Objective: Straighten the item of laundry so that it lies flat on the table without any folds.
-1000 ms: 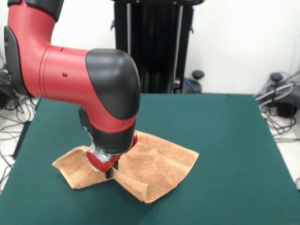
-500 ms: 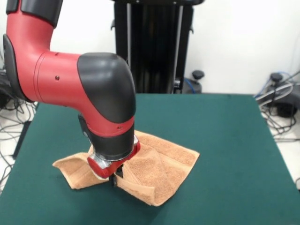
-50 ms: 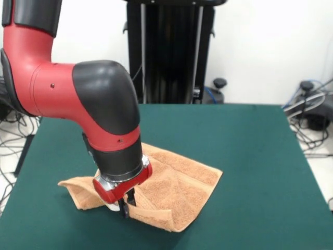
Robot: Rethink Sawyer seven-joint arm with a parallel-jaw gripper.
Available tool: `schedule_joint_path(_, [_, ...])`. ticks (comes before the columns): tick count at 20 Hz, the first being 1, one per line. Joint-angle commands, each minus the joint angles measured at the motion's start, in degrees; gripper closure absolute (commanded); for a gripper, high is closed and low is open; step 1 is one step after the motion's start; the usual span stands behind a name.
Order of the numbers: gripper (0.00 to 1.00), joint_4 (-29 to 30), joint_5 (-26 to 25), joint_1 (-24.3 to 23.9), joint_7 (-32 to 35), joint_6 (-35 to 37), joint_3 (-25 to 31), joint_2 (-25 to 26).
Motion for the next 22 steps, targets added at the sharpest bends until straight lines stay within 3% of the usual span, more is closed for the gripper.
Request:
schedule_joint_path(1, [1.0,7.87,0.75,-1.93,4.9,-4.93,8.35,2.55])
schedule_joint_path(22, [1.0,12.45,-3.3,-10.02,1.36,-14.29,18.76,5.34])
